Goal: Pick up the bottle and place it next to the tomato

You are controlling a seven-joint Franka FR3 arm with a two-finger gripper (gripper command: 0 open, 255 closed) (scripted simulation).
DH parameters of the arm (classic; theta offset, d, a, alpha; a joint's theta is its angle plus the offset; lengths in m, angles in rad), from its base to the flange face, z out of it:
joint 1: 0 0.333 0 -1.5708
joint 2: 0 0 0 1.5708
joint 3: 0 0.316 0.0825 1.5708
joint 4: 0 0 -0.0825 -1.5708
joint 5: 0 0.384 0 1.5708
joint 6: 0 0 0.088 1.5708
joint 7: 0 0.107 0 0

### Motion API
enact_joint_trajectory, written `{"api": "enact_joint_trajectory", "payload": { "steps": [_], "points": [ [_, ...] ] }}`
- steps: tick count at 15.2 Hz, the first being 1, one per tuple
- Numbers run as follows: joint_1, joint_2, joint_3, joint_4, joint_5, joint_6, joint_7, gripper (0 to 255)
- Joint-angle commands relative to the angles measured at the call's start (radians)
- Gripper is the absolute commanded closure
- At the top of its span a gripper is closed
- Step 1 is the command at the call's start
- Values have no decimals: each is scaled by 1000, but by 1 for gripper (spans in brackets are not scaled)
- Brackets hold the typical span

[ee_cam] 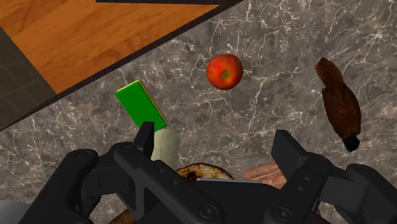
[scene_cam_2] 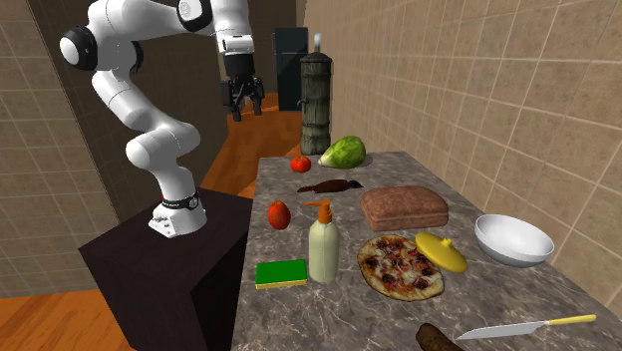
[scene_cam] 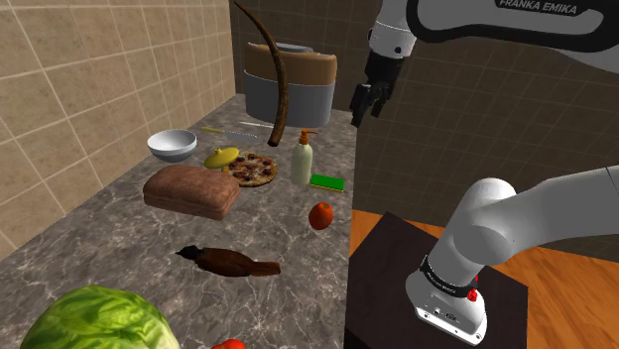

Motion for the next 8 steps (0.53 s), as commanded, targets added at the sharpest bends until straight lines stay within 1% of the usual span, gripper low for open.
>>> {"api": "enact_joint_trajectory", "payload": {
  "steps": [1, 8],
  "points": [
    [0, 0, 0, 0, 0, 0, 0, 0],
    [-21, 251, -55, 76, -14, 145, -52, 0]
  ]
}}
